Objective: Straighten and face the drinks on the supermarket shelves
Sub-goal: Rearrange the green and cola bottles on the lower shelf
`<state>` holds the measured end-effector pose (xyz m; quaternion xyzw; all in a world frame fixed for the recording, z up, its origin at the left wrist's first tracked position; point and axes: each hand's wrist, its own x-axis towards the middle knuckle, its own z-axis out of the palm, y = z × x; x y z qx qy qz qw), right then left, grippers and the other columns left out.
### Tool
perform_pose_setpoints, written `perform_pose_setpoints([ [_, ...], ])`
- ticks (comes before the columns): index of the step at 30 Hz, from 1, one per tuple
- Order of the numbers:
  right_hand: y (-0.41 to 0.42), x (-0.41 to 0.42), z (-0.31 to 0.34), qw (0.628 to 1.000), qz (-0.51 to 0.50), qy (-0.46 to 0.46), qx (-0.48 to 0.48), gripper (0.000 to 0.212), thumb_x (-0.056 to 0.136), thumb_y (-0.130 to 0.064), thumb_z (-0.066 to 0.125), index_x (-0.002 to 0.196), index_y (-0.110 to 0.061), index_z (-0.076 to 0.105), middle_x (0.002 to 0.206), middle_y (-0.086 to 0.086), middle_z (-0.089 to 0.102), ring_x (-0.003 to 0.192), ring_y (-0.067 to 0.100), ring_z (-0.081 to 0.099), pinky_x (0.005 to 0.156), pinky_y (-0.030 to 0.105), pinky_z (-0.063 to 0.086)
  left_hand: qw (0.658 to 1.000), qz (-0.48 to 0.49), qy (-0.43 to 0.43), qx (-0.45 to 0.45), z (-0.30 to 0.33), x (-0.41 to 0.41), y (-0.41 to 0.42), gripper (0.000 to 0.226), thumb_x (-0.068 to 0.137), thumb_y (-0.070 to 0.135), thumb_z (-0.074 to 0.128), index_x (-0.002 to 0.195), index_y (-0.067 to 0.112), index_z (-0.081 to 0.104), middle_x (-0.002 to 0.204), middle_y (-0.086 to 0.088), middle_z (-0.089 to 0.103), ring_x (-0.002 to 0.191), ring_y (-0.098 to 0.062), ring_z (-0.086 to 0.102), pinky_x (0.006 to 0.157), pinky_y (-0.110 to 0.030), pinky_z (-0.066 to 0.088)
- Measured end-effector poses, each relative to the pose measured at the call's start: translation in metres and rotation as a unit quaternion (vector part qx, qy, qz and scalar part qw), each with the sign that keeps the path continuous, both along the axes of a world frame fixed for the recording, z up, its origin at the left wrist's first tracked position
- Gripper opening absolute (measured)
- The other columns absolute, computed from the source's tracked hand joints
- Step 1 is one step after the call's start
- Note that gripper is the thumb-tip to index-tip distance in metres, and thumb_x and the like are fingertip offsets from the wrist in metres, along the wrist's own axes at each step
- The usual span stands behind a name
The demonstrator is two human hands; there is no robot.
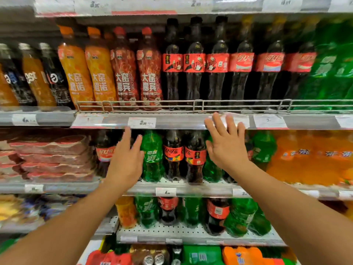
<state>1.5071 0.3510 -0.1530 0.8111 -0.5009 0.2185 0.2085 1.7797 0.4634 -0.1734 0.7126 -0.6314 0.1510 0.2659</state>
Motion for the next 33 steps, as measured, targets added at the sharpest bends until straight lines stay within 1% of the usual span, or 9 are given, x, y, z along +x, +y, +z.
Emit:
perform_pose_setpoints([
  [4, -0.002, -0.001, -0.001, 1.0, 0.0, 0.011, 0.015, 0.079, 0.093, -0.041, 0.046, 0.155, -0.027, -0.001, 0.164, 0.004, -0.003, 0.147, 0.04, -0.006, 0.112, 0.062, 0.001, 0.993, -0.099, -0.023, 0.066, -0.022, -0.027, -0.004, 0.051, 0.099, 0.028, 0.046, 0.145, 0.008, 0.037, 0.156, -0.008, 0.028, 0.142, -0.023, 0.027, 0.115, -0.035, 0.024],
  [8, -0.002, 0.0, 0.0, 0.999, -0.004, 0.02, 0.037, 0.088, 0.09, -0.039, 0.046, 0.152, -0.03, -0.016, 0.162, 0.002, -0.018, 0.145, 0.039, -0.019, 0.112, 0.063, -0.005, 0.985, -0.027, 0.149, 0.078, -0.008, -0.03, -0.036, 0.058, 0.096, 0.026, 0.052, 0.145, 0.004, 0.03, 0.147, -0.014, 0.033, 0.135, -0.027, 0.032, 0.111, -0.034, 0.026],
  [12, -0.002, 0.001, 0.001, 0.998, -0.015, 0.029, 0.046, 0.096, 0.087, -0.038, 0.05, 0.148, -0.031, -0.023, 0.16, 0.001, -0.024, 0.143, 0.039, -0.023, 0.112, 0.063, -0.008, 0.982, 0.022, 0.185, 0.025, 0.008, -0.029, -0.064, 0.043, 0.094, 0.025, 0.054, 0.127, 0.002, 0.04, 0.129, -0.017, 0.04, 0.113, -0.029, 0.042, 0.087, -0.035, 0.039],
  [17, -0.003, 0.002, 0.0, 0.998, -0.037, 0.038, 0.042, 0.097, 0.087, -0.034, 0.05, 0.146, -0.031, -0.026, 0.159, -0.001, -0.025, 0.142, 0.037, -0.026, 0.113, 0.062, -0.007, 0.964, 0.015, 0.267, 0.012, 0.007, -0.025, -0.09, 0.053, 0.095, 0.027, 0.056, 0.136, 0.0, 0.037, 0.136, -0.024, 0.041, 0.119, -0.038, 0.046, 0.1, -0.045, 0.043],
  [20, -0.003, 0.003, 0.0, 0.997, -0.048, 0.038, 0.047, 0.1, 0.087, -0.032, 0.05, 0.143, -0.034, -0.032, 0.156, -0.003, -0.034, 0.141, 0.035, -0.028, 0.113, 0.061, -0.009, 0.955, 0.007, 0.298, -0.004, 0.004, -0.022, -0.099, 0.059, 0.095, 0.027, 0.057, 0.141, 0.0, 0.032, 0.142, -0.024, 0.036, 0.132, -0.037, 0.034, 0.107, -0.038, 0.034],
  [22, -0.004, 0.003, -0.002, 0.997, -0.054, 0.037, 0.05, 0.102, 0.086, -0.032, 0.051, 0.142, -0.035, -0.033, 0.152, -0.005, -0.039, 0.141, 0.034, -0.03, 0.113, 0.06, -0.011, 0.952, 0.008, 0.305, -0.017, 0.003, -0.018, -0.103, 0.058, 0.094, 0.027, 0.059, 0.138, -0.001, 0.036, 0.137, -0.024, 0.04, 0.129, -0.035, 0.035, 0.105, -0.035, 0.032],
  [26, -0.005, 0.004, -0.003, 0.996, -0.064, 0.037, 0.046, 0.103, 0.084, -0.032, 0.054, 0.144, -0.036, -0.029, 0.158, -0.003, -0.029, 0.142, 0.033, -0.029, 0.113, 0.06, -0.01, 0.949, 0.017, 0.314, -0.014, 0.002, -0.008, -0.106, 0.061, 0.088, 0.029, 0.068, 0.132, -0.004, 0.043, 0.132, -0.024, 0.046, 0.123, -0.038, 0.042, 0.105, -0.039, 0.037],
  [30, -0.004, 0.003, -0.002, 0.996, -0.061, 0.032, 0.051, 0.103, 0.086, -0.033, 0.055, 0.143, -0.037, -0.031, 0.158, -0.003, -0.028, 0.142, 0.033, -0.029, 0.113, 0.061, -0.01, 0.941, -0.05, 0.335, -0.025, -0.005, -0.005, -0.098, 0.062, 0.082, 0.03, 0.075, 0.132, 0.01, 0.045, 0.138, -0.012, 0.04, 0.132, -0.031, 0.032, 0.106, -0.034, 0.03],
  [33, -0.003, 0.003, 0.0, 0.997, -0.05, 0.026, 0.061, 0.102, 0.087, -0.033, 0.053, 0.141, -0.037, -0.034, 0.158, -0.003, -0.029, 0.142, 0.034, -0.03, 0.113, 0.062, -0.01, 0.936, -0.088, 0.341, -0.015, -0.011, -0.004, -0.09, 0.053, 0.082, 0.032, 0.073, 0.126, 0.018, 0.048, 0.133, -0.009, 0.043, 0.128, -0.03, 0.036, 0.108, -0.044, 0.034],
])
